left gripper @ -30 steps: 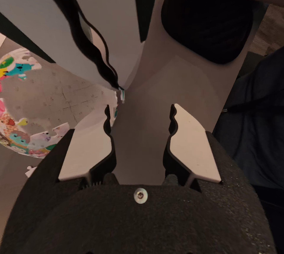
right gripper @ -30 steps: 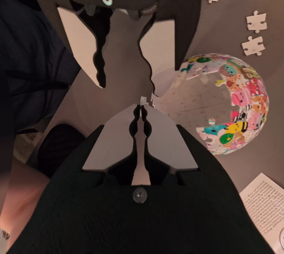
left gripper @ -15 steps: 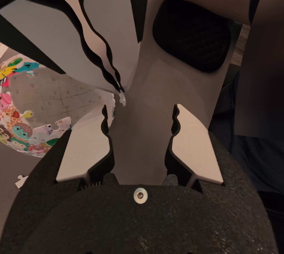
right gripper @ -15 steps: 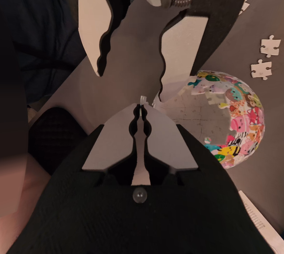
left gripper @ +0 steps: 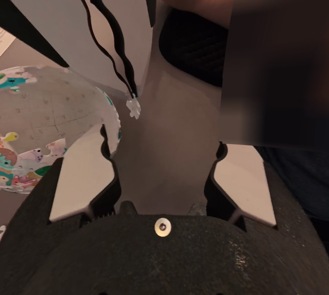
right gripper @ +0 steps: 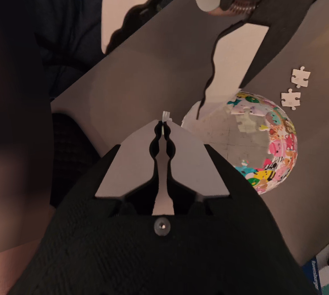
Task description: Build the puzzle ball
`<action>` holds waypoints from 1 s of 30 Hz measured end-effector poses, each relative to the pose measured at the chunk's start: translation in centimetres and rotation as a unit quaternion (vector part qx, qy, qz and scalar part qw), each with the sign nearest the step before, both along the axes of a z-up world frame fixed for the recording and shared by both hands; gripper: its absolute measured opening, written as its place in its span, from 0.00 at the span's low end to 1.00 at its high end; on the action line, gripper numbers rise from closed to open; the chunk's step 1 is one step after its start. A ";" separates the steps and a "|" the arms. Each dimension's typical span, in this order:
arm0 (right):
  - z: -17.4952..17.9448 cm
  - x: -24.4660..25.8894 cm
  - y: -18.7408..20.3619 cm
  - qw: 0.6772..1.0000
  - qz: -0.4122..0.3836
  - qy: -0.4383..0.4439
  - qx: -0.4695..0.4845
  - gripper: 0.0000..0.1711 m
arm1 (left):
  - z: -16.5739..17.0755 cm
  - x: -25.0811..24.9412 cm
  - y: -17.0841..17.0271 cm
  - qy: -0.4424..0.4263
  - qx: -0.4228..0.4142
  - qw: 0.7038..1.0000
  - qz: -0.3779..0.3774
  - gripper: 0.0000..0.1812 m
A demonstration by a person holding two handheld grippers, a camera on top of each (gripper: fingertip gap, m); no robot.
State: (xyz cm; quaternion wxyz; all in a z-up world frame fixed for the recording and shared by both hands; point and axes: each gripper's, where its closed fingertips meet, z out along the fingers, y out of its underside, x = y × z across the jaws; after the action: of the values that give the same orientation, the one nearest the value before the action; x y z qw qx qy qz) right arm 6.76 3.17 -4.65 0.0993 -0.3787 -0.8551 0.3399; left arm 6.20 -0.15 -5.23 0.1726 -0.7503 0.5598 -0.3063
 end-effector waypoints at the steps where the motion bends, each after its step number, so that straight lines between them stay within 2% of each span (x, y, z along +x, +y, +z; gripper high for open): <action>1: 0.1 0.0 -0.1 1.000 -0.002 -0.001 0.000 0.02 | 0.0 0.1 -0.1 0.001 -0.001 1.000 -0.002 0.68; 9: -0.9 -0.3 0.2 0.999 -0.033 -0.035 0.013 0.02 | -0.9 0.2 -0.8 0.009 -0.012 1.000 -0.016 0.80; 30: -2.2 -0.7 1.2 0.991 -0.094 -0.086 0.024 0.02 | -1.4 0.3 -1.1 -0.005 -0.019 1.000 -0.017 0.77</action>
State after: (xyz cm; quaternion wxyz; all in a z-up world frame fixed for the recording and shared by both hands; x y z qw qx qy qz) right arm 6.04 4.35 -6.84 0.0658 -0.4832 -0.8287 0.2746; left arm 6.52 -1.26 -6.61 0.1555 -0.7421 0.5659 -0.3239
